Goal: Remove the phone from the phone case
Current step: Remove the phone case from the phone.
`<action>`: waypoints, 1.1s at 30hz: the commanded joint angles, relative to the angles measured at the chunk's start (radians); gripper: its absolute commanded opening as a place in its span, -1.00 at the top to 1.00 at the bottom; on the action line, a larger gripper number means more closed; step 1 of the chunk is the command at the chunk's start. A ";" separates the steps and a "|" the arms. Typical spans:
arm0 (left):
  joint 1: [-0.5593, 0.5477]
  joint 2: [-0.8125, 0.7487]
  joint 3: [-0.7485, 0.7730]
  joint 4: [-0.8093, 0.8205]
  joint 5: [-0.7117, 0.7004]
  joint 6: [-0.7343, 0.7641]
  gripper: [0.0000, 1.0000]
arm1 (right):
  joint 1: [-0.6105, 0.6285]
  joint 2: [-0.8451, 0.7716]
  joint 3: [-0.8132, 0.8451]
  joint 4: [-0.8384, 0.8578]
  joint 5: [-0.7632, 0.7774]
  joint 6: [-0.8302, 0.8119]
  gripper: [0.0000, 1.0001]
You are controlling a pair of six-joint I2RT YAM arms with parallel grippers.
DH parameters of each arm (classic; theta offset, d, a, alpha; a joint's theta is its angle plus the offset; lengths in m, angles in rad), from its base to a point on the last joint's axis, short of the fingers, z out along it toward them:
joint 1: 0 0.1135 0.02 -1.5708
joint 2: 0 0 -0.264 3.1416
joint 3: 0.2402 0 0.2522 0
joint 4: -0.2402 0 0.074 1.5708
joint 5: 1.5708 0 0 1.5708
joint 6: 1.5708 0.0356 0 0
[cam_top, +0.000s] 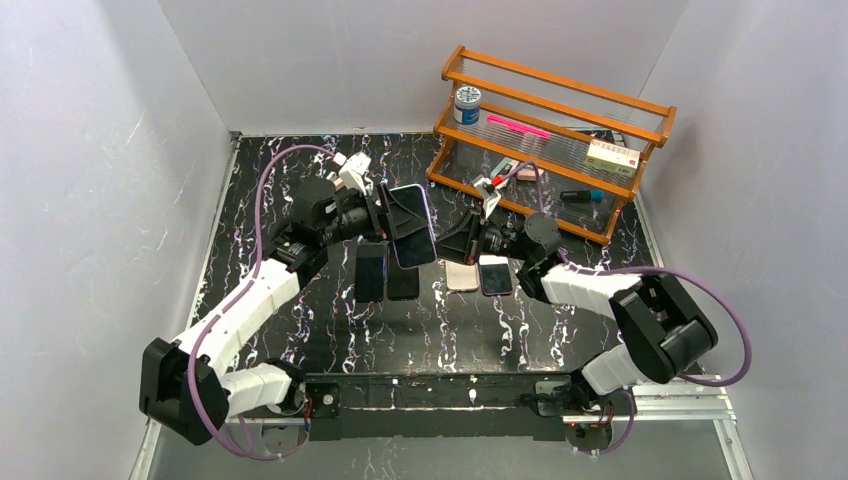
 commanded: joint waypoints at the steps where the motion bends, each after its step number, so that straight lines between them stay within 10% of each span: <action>1: -0.003 0.007 0.073 -0.237 -0.237 0.115 -0.52 | 0.008 -0.104 -0.002 -0.189 0.203 -0.068 0.97; 9: -0.048 0.024 0.112 -0.386 -0.417 0.194 -0.71 | 0.035 -0.155 0.028 -0.596 0.442 -0.096 0.97; 19: -0.416 0.116 0.278 -0.611 -0.915 0.370 -0.69 | 0.061 -0.141 0.086 -0.808 0.553 0.010 0.97; 33: -0.657 0.335 0.380 -0.689 -1.282 0.482 -0.10 | 0.069 -0.132 0.097 -0.814 0.494 0.109 0.97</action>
